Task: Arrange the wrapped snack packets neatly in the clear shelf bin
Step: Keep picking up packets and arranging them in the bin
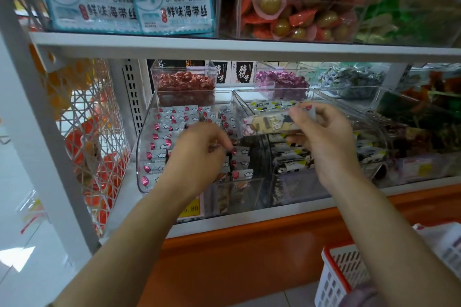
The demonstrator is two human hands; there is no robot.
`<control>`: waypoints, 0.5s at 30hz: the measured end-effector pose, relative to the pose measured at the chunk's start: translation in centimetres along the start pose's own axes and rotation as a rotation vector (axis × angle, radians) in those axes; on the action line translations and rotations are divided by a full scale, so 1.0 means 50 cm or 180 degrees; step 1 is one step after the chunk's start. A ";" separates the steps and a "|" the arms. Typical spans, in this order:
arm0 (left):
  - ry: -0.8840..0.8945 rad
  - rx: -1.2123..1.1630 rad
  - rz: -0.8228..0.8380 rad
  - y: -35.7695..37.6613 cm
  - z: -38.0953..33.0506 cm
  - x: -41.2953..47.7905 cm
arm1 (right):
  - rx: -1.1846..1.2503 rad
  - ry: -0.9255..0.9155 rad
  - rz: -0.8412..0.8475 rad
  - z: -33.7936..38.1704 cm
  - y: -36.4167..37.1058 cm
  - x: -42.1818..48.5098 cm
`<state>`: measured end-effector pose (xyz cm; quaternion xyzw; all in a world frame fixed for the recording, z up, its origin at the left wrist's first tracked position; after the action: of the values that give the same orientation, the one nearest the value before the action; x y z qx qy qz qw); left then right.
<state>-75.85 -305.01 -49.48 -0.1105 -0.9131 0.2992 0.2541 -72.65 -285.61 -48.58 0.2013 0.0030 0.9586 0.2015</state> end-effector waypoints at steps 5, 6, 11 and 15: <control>0.0094 0.1245 0.1060 0.027 0.014 -0.001 | -0.0143 -0.0070 0.0242 -0.001 -0.003 0.000; 0.0061 0.1382 0.1070 0.030 0.019 0.001 | -0.0236 -0.0097 0.0332 0.000 -0.002 -0.003; -0.0135 0.1632 0.0974 0.024 0.039 0.010 | -0.1197 -0.0514 0.0749 0.000 0.011 -0.008; -0.0200 0.1670 0.0975 0.021 0.043 0.011 | -0.2412 -0.1047 0.1215 -0.013 0.050 -0.023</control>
<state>-77.41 -305.04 -51.38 -0.1683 -0.7847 0.5629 0.1976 -72.92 -288.32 -49.42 0.2599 -0.4173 0.8673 0.0784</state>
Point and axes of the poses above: each hand's wrist, its own x-axis towards the middle knuckle, its own y-axis out of the palm, z = x × y, the point moved 1 cm from there along x, towards the middle knuckle, and after that the axes turned 4 degrees about z, right-handed, at the moved point
